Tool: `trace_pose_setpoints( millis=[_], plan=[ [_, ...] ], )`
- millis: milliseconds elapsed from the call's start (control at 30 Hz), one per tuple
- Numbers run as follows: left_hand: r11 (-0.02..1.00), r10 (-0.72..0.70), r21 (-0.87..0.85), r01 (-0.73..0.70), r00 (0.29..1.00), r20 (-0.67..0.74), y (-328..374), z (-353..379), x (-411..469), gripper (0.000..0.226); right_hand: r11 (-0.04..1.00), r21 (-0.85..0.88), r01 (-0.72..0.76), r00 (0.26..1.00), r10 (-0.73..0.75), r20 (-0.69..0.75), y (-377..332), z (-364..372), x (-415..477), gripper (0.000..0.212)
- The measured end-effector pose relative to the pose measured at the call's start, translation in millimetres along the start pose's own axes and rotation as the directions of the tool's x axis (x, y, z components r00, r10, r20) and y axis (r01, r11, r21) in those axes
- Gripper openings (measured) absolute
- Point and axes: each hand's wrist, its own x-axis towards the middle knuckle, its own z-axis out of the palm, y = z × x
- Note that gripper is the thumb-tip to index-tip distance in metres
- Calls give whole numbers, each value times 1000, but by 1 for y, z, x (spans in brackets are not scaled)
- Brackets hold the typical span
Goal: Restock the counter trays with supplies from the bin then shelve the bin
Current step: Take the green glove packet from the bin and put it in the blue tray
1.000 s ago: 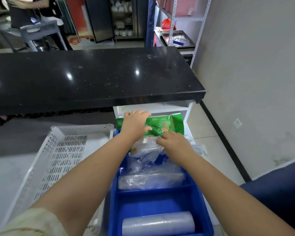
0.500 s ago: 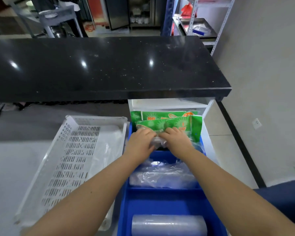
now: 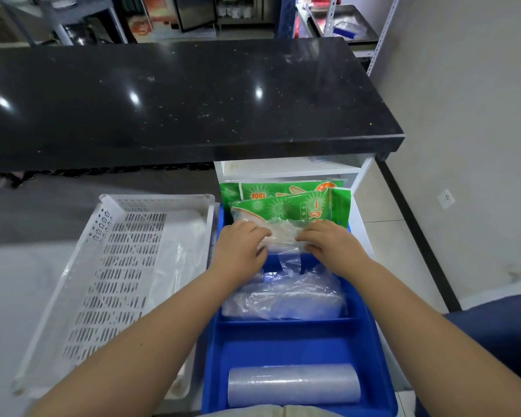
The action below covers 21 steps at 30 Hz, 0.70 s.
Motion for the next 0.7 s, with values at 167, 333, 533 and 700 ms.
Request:
trace_pose_setpoints(
  millis=[167,333,533,700],
  plan=[
    [996,55,54,-65,985,166,2,8,-7,36,984,7,-180,969,177,172,-2,0,8,26],
    [997,23,68,-37,979,201,3,10,-10,37,962,-43,-270,902,268,339,-3,-3,10,55],
    [999,3,40,-4,1000,22,7,-7,-16,33,984,-76,-163,980,170,101,-19,-21,0,36],
    [999,-24,26,29,984,-178,12,-33,-14,24,996,-85,-29,999,26,-45,-51,-38,1,30]
  ],
)
